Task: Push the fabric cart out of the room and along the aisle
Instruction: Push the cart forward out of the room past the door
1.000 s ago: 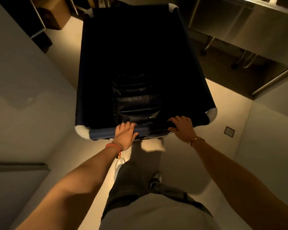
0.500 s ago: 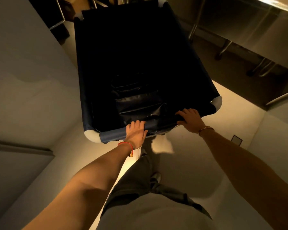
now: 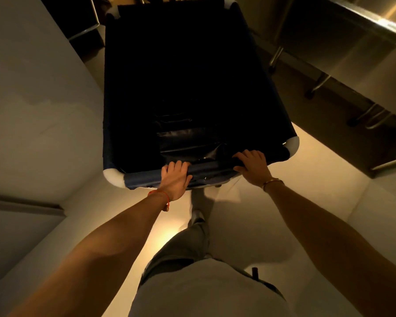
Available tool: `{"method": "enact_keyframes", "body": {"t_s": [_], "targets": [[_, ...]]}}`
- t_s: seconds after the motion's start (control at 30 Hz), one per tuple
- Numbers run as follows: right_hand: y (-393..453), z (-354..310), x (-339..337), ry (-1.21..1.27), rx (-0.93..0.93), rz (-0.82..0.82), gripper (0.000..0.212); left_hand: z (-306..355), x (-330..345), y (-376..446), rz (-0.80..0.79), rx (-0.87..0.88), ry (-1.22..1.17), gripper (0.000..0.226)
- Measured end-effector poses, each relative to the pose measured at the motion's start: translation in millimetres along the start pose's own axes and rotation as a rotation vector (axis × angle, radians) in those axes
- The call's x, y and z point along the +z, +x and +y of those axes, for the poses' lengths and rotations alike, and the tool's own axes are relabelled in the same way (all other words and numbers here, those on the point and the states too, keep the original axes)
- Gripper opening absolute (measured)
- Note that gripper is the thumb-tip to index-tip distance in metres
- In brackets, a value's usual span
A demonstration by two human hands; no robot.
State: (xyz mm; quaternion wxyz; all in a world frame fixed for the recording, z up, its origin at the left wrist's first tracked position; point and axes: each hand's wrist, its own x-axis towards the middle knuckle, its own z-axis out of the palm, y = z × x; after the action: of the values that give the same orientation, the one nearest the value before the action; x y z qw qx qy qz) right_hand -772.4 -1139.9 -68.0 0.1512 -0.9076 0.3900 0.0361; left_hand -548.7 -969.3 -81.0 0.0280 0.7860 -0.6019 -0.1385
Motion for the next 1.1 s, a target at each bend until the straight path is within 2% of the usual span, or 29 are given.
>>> {"method": "enact_keyframes", "body": {"t_s": [0.77,1.1], "targets": [[184.9,37.5,-43.4,-0.017,-0.161,-0.038,0.035,-29.4,-39.9,144.8,0.013,-0.168,-0.044,0.041],[265.6,58.2,-67.6,-0.042,-0.273,-0.059,0.033,-20.9,-56.9,202.8,-0.006,-0.366,-0.105,0.041]]}}
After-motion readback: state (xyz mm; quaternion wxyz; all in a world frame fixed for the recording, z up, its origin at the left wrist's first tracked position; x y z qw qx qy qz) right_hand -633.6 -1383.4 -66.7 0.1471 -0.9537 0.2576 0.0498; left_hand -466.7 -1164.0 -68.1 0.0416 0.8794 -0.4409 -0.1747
